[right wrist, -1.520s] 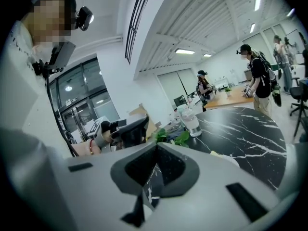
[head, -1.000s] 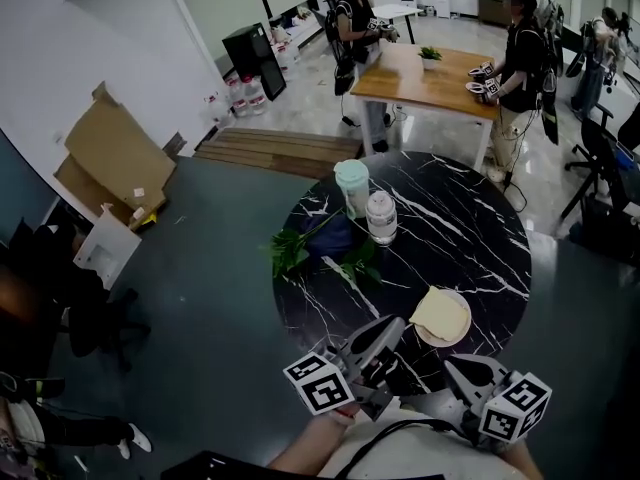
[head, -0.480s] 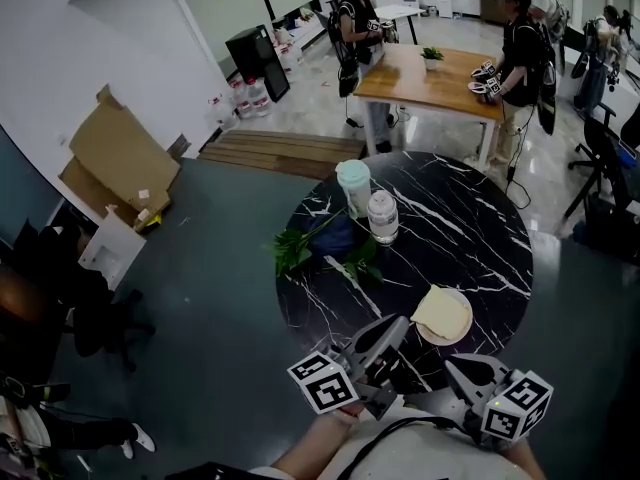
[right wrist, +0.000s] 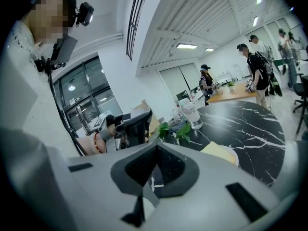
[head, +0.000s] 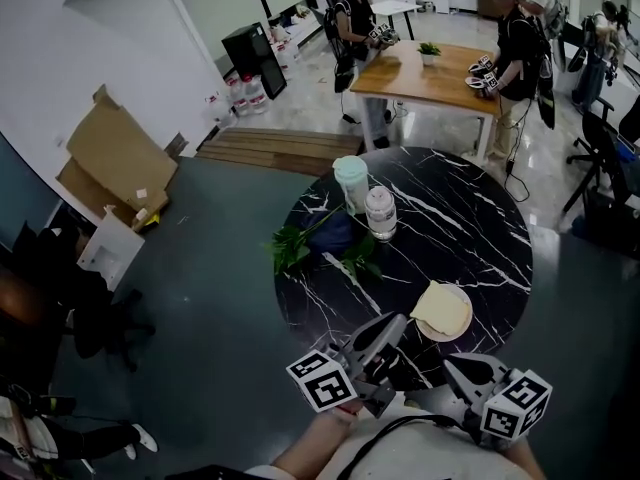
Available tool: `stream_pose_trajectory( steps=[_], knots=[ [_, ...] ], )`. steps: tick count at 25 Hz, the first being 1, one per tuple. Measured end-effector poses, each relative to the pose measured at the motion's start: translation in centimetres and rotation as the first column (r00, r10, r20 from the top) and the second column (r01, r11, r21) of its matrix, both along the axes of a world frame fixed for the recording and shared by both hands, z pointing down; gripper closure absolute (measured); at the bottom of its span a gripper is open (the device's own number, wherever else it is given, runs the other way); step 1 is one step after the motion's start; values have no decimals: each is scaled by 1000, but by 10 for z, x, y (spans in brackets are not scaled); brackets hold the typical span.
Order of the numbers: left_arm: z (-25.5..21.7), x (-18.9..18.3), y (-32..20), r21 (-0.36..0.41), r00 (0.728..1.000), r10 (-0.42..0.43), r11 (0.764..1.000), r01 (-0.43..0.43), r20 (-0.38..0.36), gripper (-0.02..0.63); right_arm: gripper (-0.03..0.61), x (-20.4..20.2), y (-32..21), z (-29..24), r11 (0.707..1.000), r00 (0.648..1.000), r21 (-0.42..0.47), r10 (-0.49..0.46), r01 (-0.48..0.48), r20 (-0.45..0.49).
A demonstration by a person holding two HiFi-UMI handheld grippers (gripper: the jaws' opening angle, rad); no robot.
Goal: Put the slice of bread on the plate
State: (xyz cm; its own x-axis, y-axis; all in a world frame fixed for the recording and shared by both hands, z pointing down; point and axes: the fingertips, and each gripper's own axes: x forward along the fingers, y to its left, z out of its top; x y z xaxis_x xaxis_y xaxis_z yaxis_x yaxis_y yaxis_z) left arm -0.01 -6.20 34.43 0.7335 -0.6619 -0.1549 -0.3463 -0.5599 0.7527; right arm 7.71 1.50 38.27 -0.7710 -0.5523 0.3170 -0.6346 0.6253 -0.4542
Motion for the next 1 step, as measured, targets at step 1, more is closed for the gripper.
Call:
stream_pose_trajectory(
  steps=[1],
  knots=[
    [0, 0, -1, 0, 1000, 0, 1000, 0, -1, 604, 568, 0, -1, 0, 1000, 1000, 1, 1, -1, -2]
  ],
)
